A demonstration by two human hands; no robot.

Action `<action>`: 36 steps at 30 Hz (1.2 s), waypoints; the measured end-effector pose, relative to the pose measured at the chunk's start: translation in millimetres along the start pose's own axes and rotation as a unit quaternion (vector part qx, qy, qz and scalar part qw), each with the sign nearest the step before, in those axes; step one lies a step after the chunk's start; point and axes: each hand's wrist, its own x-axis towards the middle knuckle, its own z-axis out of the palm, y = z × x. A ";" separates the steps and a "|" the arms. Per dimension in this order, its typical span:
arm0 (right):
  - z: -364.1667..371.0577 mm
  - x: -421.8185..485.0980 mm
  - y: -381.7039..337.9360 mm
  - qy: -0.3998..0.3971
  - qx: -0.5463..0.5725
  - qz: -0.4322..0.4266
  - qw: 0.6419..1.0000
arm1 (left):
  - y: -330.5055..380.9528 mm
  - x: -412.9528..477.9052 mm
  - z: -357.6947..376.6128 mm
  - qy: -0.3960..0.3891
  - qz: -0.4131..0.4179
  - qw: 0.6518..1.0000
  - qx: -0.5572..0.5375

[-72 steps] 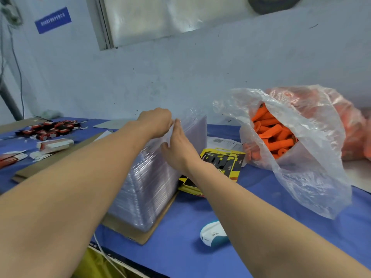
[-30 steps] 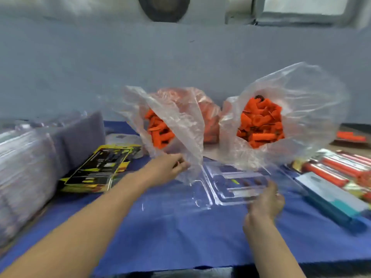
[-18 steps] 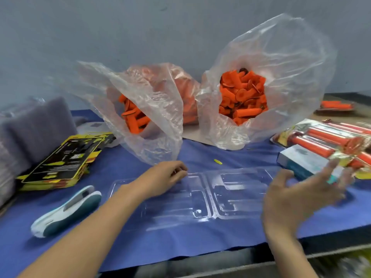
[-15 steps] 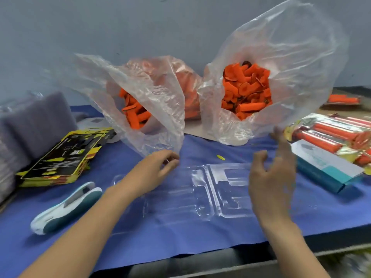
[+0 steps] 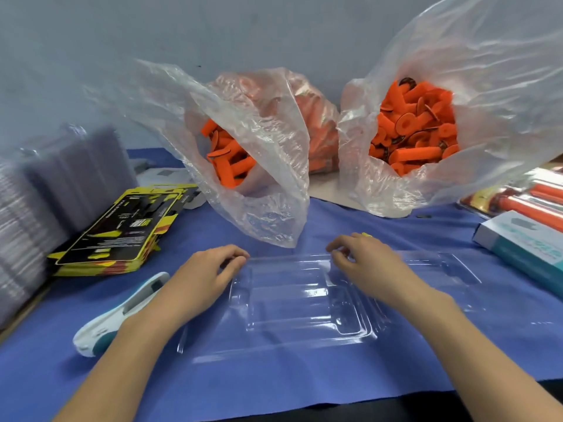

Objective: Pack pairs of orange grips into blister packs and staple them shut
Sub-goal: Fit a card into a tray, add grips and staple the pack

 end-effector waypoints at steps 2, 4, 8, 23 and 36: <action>1.4 1.9 0.1 0.004 -0.014 -0.005 1.000 | -1.2 0.3 -1.8 -0.005 -0.008 1.000 -0.007; 2.0 3.1 -1.0 -0.001 -0.030 -0.013 0.999 | -0.9 1.1 -3.2 -0.010 -0.009 1.000 -0.015; 0.5 4.6 -2.0 0.002 -0.022 -0.018 1.000 | 0.6 0.4 -9.7 0.036 -0.001 0.999 -0.001; 14.6 16.4 -56.4 0.072 -0.001 -0.094 0.993 | -57.6 -16.5 -61.5 0.176 -0.256 0.925 0.217; 4.8 14.0 -112.3 0.117 0.182 -0.160 0.963 | -26.0 -43.8 -154.6 0.544 -0.108 0.831 0.030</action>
